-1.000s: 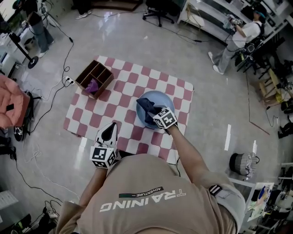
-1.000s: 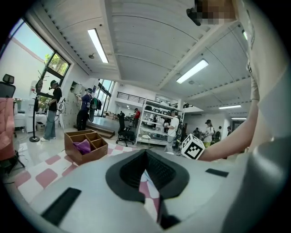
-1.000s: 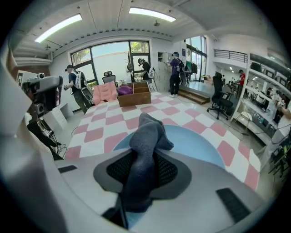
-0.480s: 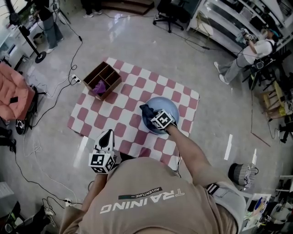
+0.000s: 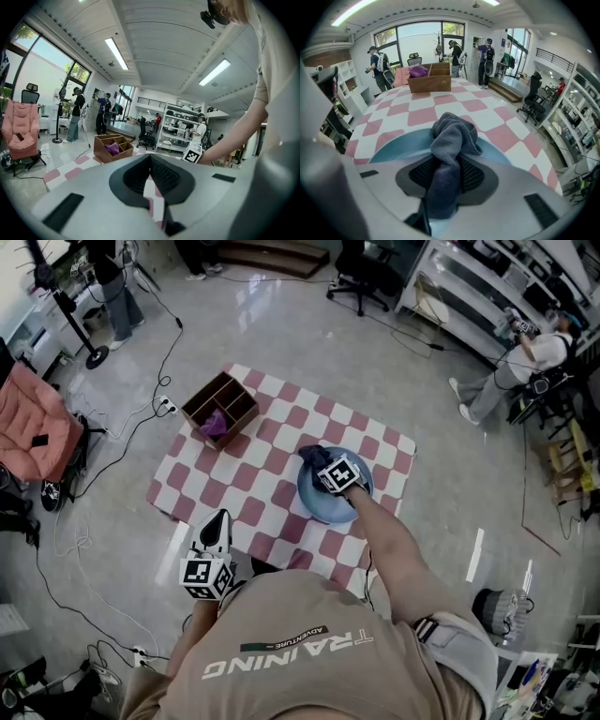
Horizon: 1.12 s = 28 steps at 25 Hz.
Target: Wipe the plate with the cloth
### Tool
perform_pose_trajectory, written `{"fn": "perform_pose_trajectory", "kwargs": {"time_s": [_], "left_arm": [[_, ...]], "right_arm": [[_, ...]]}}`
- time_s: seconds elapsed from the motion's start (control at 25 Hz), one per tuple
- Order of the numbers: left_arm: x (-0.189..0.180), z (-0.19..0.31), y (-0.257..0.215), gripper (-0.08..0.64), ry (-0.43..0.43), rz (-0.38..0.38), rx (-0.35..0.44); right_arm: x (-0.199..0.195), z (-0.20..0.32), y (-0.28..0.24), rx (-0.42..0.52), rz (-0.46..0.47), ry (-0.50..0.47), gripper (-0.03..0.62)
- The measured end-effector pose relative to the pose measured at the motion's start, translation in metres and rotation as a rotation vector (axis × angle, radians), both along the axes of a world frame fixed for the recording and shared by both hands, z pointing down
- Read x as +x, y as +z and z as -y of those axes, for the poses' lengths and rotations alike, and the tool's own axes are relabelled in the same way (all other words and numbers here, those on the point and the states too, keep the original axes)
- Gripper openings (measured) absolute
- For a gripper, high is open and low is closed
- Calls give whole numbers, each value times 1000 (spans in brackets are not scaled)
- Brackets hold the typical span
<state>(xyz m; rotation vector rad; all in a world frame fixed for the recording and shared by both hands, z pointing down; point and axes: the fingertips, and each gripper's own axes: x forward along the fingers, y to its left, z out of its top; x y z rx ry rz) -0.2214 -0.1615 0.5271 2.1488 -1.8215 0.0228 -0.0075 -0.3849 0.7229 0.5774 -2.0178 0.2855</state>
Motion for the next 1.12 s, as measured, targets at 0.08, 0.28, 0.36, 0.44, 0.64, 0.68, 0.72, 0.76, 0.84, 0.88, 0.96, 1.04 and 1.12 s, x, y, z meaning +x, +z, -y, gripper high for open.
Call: {"fn": "perform_pose_trajectory", "kwargs": {"time_s": [0.08,0.28,0.36,0.44,0.64,0.68,0.72,0.76,0.84,0.88,0.96,1.04,1.12], "left_arm": [[3,-3,3,14,6,0,-16],[15,-1,12,14,29,-16,-31],[22,2,12,14,51,-20,-23],[30,7,10,14,80,-26,-14],[40,21,13,15,138,-36,-8],[40,25,13,15,144,-36,-5],[41,27,13,14,150,-39,-2],[42,29,13,15,156,-42,0],[46,33,14,14,173,-48,2],[48,34,14,15,183,-50,1],[51,37,16,14,205,-52,-2],[53,41,16,14,224,-50,-1],[55,45,15,14,237,-50,1]], "right_arm": [[18,13,-1,30,-32,47,140],[70,28,-1,71,-104,120,138],[90,19,1,52,-145,139,137],[110,6,1,24,-192,164,135],[111,-24,-1,-51,-89,225,133],[115,-27,-2,-44,-100,238,133],[119,-31,-1,-42,-112,248,133],[121,-37,-1,-50,-112,255,133],[118,-50,1,-99,-77,262,133],[114,-59,3,-128,-58,256,133],[102,-78,5,-165,-50,207,133],[84,-93,5,-181,-59,134,133],[62,-101,5,-198,-50,86,133]]}}
